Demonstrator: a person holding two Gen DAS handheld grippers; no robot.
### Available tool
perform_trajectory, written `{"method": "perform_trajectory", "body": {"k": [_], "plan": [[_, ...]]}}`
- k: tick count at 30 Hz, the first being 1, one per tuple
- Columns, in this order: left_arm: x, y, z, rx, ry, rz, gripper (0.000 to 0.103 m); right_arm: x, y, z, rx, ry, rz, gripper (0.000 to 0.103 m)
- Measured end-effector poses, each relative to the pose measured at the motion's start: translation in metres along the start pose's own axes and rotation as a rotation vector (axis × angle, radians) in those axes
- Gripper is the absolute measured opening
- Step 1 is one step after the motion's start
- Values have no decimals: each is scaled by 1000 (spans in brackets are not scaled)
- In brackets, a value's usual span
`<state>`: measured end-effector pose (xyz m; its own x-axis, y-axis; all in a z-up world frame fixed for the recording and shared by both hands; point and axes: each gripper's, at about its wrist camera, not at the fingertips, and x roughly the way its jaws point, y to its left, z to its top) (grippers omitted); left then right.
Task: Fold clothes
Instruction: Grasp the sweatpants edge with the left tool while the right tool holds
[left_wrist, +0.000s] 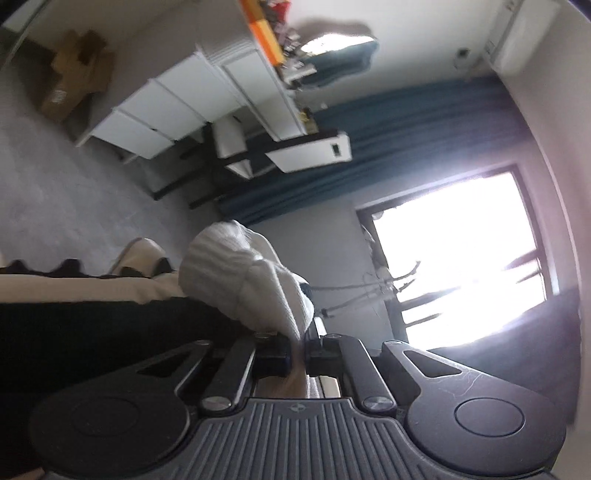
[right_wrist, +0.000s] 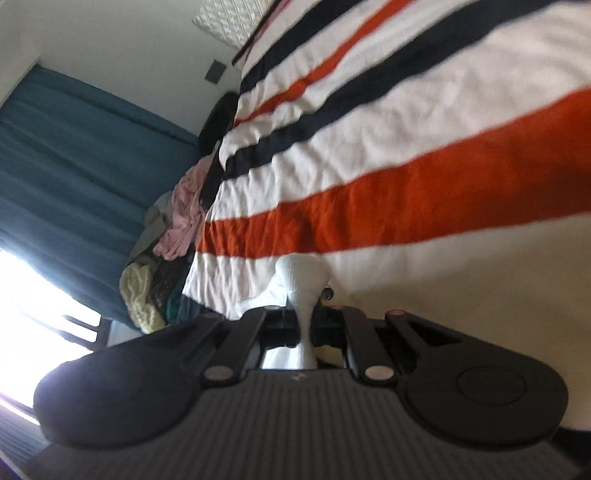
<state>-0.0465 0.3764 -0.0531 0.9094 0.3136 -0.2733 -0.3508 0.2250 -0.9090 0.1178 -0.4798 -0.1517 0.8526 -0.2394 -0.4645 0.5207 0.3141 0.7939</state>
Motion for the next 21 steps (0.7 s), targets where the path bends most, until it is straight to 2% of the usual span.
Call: {"method": "perform_trajectory", "body": {"k": [3, 8, 11, 16, 18, 19, 20, 21], "plan": [[1, 2, 1, 12, 18, 88, 6, -6, -1, 1, -50, -32, -80, 7], [1, 10, 4, 77, 83, 288, 8, 7, -18, -7, -46, 45, -250, 8], [0, 13, 8, 135, 119, 366, 14, 9, -26, -9, -21, 63, -265, 9], [-8, 7, 9, 216, 152, 417, 26, 3, -24, -7, -2, 65, -248, 12], [-9, 2, 7, 263, 169, 431, 38, -4, -18, -5, -5, 50, -238, 23], [-9, -3, 5, 291, 177, 438, 42, -8, -12, -4, -30, 32, -246, 45], [-3, -10, 1, 344, 189, 446, 50, -14, -5, -3, -59, 0, -254, 72], [-4, -20, -5, 399, 191, 444, 60, -20, 2, -3, -91, -44, -262, 81]]}}
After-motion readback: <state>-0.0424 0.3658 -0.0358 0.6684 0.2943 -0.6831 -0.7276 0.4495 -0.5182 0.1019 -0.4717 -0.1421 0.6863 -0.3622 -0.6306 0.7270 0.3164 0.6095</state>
